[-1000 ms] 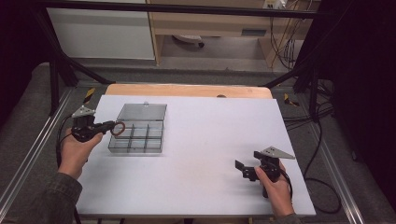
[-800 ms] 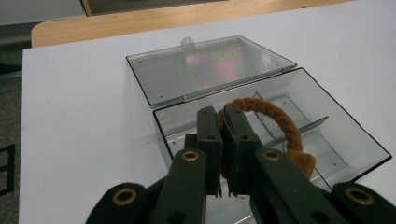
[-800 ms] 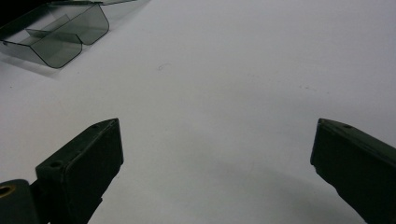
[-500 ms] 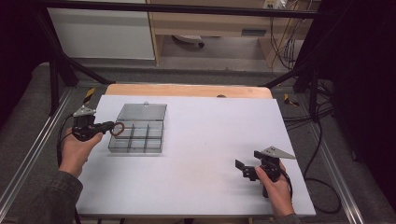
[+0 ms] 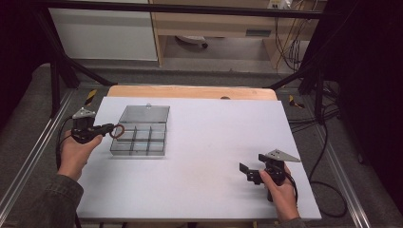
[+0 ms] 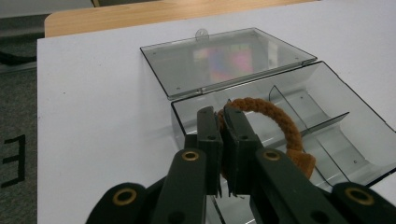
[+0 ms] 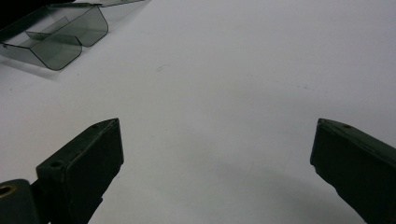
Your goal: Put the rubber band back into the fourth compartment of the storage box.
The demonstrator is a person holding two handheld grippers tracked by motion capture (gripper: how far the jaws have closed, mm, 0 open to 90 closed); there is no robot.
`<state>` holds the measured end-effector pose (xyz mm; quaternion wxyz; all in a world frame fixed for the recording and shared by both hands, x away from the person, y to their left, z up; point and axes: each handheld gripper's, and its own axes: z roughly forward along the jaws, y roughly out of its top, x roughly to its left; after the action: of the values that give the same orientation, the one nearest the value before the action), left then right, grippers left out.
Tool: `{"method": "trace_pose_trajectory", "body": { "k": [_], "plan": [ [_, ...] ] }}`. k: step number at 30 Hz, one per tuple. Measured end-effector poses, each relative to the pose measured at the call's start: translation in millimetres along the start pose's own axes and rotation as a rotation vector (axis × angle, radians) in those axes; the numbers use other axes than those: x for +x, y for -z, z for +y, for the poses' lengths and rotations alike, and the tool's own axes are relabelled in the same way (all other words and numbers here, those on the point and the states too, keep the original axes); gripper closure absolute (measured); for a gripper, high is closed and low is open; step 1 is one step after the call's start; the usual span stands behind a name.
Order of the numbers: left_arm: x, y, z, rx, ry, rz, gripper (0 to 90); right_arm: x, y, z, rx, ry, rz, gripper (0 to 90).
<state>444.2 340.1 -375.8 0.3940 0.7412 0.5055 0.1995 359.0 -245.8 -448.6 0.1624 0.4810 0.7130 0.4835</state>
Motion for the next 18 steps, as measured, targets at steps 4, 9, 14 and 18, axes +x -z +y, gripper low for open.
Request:
{"method": "trace_pose_trajectory", "body": {
  "k": [4,9,14,18],
  "plan": [
    [-0.2,-0.9,-2.0,0.005,-0.003,0.0,85.7,0.4,0.0,-0.3,0.003,-0.003,0.003,3.0],
    [0.3,-4.1,-4.6,0.021,-0.006,0.006,85.7,0.3,-0.1,-0.2,0.001,-0.005,0.003,3.0],
    [-1.1,-6.4,-5.5,0.032,-0.015,0.004,85.7,0.2,0.0,-0.2,0.002,-0.002,0.004,3.0],
    [-1.9,-7.9,-5.6,0.04,-0.017,0.001,85.7,0.1,-0.2,-0.1,0.004,0.0,0.004,3.0]
  ]
}}
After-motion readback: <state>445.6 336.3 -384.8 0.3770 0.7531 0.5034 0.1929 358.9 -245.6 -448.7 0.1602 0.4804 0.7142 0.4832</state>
